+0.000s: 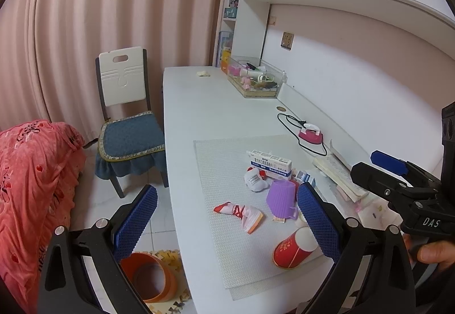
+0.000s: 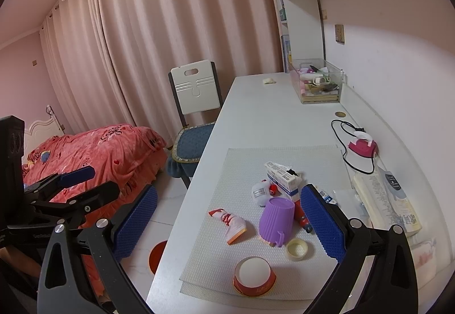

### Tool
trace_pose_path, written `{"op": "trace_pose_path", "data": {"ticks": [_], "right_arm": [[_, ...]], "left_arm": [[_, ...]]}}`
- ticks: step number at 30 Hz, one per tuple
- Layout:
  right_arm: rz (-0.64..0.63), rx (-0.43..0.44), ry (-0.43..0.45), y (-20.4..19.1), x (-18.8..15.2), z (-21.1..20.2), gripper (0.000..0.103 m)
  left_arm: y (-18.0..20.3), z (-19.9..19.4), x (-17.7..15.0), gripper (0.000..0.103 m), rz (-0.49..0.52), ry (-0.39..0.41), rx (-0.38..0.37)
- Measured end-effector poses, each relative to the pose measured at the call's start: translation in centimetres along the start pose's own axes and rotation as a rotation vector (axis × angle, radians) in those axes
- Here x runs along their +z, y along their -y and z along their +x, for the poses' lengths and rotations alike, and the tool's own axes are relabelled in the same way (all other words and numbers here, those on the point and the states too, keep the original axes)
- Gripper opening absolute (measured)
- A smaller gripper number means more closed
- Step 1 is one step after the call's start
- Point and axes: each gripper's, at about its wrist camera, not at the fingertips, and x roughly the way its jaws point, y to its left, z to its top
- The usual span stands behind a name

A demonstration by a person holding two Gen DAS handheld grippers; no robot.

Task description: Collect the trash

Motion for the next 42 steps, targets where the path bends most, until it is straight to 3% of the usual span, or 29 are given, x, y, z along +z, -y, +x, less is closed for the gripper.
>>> {"op": "trace_pose_path", "data": {"ticks": [42], "right_arm": [[0.014,0.001,-0.017,0.11,-0.08,0.84,0.098]], "left_arm": [[-0.30,0.22,-0.17,0.097,0.004,-0.013,-0.002]]}}
